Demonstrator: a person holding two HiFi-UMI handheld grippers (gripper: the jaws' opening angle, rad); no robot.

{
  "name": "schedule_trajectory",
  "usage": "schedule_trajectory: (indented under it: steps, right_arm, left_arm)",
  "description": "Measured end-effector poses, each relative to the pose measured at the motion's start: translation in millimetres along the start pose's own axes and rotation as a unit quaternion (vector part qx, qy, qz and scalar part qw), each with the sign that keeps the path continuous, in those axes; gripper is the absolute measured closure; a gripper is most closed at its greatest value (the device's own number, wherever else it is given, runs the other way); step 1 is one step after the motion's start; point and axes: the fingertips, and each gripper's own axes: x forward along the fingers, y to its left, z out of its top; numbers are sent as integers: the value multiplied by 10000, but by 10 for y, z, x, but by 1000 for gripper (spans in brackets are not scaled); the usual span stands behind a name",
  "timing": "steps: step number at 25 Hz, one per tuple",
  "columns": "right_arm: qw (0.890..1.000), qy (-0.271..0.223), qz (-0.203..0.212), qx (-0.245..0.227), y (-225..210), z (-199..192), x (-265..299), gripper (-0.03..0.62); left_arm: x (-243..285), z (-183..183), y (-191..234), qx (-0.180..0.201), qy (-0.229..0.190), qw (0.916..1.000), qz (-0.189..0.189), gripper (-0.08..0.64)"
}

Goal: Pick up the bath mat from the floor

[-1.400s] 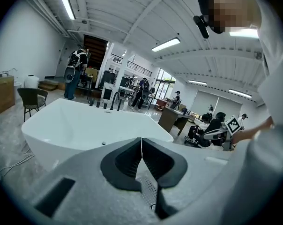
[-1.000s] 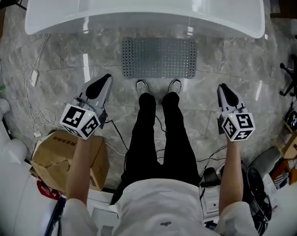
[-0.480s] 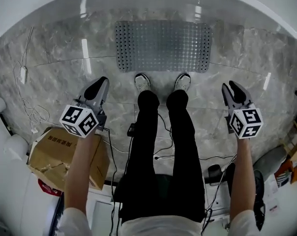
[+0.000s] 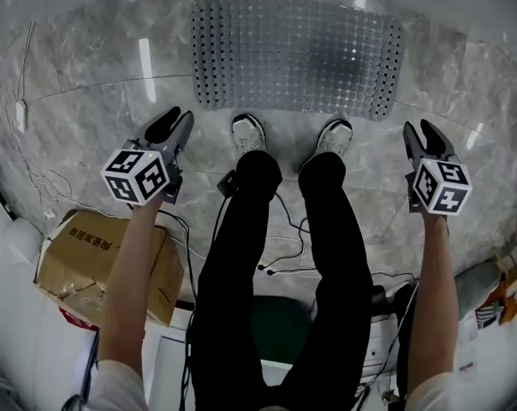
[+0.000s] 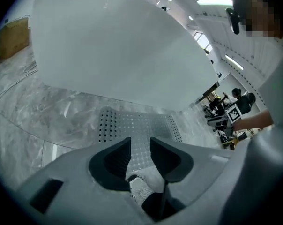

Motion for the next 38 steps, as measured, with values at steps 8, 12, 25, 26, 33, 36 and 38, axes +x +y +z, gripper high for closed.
schedule_trajectory:
  steps: [8, 12, 25, 26, 33, 36, 38]
  right_arm:
    - [9979, 595, -249, -84, -359, -609, 1047, 452]
    - [9965, 774, -289, -126, -520, -835, 1387, 435]
    - [9946, 794, -594, 313, -969, -1031, 2351, 383]
    - [9943, 782, -637, 352, -1014, -1014, 2387, 383]
    - [9919, 970, -793, 208, -1211, -945, 2609, 383]
    - [9911, 1068, -788, 135, -1206, -964, 2671, 383]
    - [9917, 1042, -738, 157, -1198, -960, 2690, 385]
  left_arm:
    - [754, -350, 757, -266, 156, 9986, 430, 377]
    - [1136, -637, 1031, -131, 533, 9964, 643, 312]
    - [1915, -831, 1961, -187, 669, 9864, 1487, 169]
    - [1920, -823, 2027, -256, 637, 9858, 1533, 169]
    - [2094, -909, 2270, -146, 989, 9803, 1705, 176]
    - [2182, -905, 2246, 33, 1120, 9796, 1666, 235]
    - [2189, -899, 2241, 93, 1107, 9794, 1684, 239]
